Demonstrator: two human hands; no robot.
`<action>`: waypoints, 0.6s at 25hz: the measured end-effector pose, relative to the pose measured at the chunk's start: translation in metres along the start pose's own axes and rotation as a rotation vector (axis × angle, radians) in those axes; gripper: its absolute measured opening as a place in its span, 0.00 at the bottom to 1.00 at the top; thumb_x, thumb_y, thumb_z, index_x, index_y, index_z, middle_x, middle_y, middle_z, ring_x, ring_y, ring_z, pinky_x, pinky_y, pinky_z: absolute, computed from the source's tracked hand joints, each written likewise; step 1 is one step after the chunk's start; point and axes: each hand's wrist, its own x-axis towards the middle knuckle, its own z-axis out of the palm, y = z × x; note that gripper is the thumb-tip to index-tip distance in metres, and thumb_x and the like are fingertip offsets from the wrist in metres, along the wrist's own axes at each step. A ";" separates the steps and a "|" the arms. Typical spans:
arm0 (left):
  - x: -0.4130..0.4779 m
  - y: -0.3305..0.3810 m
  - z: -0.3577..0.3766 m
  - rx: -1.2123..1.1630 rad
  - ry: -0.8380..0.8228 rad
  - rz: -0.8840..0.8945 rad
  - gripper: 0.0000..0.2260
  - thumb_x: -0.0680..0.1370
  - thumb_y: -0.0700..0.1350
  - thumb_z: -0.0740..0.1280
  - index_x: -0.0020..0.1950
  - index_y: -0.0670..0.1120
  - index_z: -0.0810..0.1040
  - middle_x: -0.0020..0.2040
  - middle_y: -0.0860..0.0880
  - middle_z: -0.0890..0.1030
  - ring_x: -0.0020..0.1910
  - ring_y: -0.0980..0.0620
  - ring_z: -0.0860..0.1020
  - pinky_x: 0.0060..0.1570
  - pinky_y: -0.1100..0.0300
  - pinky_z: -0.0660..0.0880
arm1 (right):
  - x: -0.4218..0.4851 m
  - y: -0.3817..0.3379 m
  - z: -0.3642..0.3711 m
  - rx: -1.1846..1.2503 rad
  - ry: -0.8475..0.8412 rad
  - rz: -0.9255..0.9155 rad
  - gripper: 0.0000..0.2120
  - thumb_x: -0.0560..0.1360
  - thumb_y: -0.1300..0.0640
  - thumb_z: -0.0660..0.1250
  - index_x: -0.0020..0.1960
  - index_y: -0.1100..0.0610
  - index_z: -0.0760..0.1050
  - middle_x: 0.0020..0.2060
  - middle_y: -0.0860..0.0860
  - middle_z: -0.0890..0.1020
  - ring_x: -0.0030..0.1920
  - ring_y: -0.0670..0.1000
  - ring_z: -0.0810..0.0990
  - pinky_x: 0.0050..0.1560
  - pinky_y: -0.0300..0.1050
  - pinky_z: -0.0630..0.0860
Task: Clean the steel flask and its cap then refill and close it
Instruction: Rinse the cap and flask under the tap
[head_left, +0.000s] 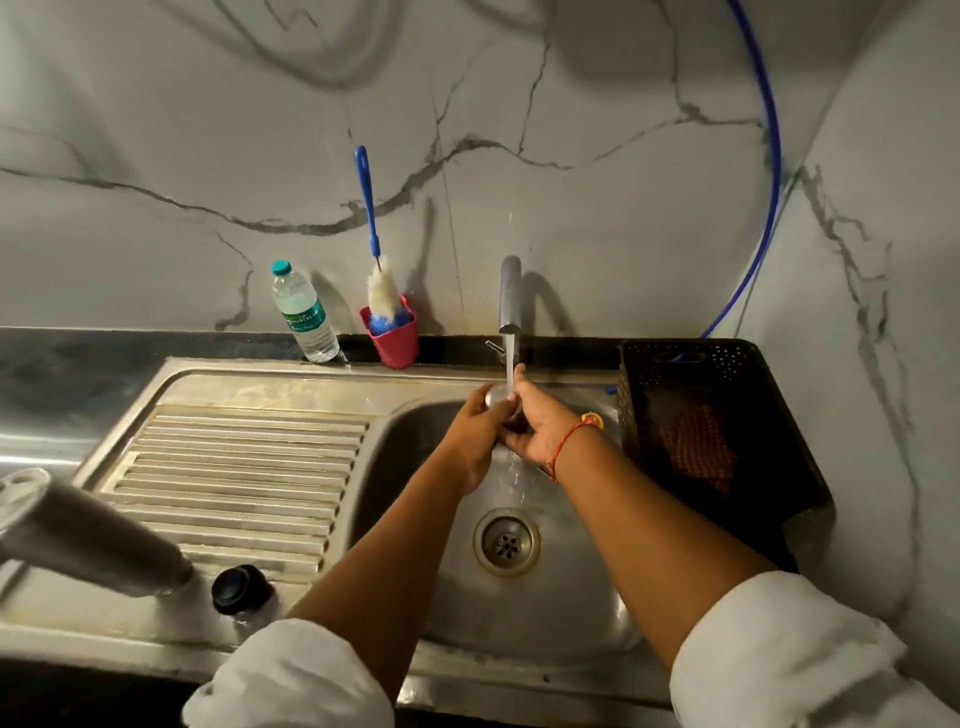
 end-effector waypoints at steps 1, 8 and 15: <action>0.000 0.001 0.000 0.006 -0.002 0.013 0.22 0.81 0.46 0.69 0.74 0.48 0.69 0.63 0.42 0.81 0.63 0.44 0.80 0.67 0.47 0.75 | 0.000 -0.002 0.003 0.000 0.019 0.013 0.27 0.76 0.38 0.65 0.58 0.62 0.75 0.54 0.63 0.80 0.54 0.61 0.81 0.44 0.52 0.83; 0.024 0.005 -0.002 -0.025 -0.010 0.013 0.13 0.84 0.50 0.64 0.67 0.49 0.75 0.62 0.40 0.81 0.60 0.43 0.81 0.63 0.45 0.78 | 0.007 -0.007 0.006 0.129 0.179 -0.010 0.14 0.81 0.57 0.62 0.63 0.62 0.75 0.57 0.63 0.79 0.54 0.61 0.80 0.39 0.50 0.83; 0.046 0.011 0.008 -0.112 0.032 -0.226 0.17 0.86 0.53 0.55 0.63 0.45 0.78 0.57 0.39 0.83 0.52 0.45 0.82 0.55 0.50 0.80 | 0.014 -0.012 0.000 0.252 0.248 -0.058 0.18 0.83 0.60 0.58 0.72 0.56 0.68 0.65 0.67 0.73 0.62 0.68 0.76 0.23 0.46 0.79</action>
